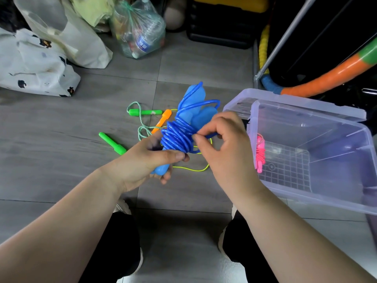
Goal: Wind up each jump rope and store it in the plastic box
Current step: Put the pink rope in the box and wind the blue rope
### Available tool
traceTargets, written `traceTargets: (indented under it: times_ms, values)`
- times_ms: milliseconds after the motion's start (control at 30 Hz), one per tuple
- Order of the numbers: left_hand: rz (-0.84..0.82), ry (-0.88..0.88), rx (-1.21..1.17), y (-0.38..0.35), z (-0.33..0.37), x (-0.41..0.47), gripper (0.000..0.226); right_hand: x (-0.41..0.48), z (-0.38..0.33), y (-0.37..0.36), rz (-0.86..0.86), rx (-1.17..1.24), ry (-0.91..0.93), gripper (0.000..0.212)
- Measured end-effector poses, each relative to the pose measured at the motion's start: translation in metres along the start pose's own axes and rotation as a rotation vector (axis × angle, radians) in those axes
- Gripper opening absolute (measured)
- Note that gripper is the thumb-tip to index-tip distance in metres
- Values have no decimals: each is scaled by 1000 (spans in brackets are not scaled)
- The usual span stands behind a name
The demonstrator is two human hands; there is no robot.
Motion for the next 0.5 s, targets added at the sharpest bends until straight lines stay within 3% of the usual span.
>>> traceTargets:
  times_ms: [167, 500]
  values:
    - [-8, -7, 41, 1, -3, 0, 42, 3, 9, -2, -55, -55, -40, 19]
    - [-10, -7, 107, 1, -5, 2, 45, 4, -1, 3, -291, -257, -110, 6]
Point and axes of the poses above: each hand's wrist, its own x-axis towards the middle knuckle, its own y-axis out of the back of the hand, z = x × y, the point moved 4 cm from there along x, towards the middle knuckle, and after that the axes turned 2 degrees about z, right-handed, at the moved point
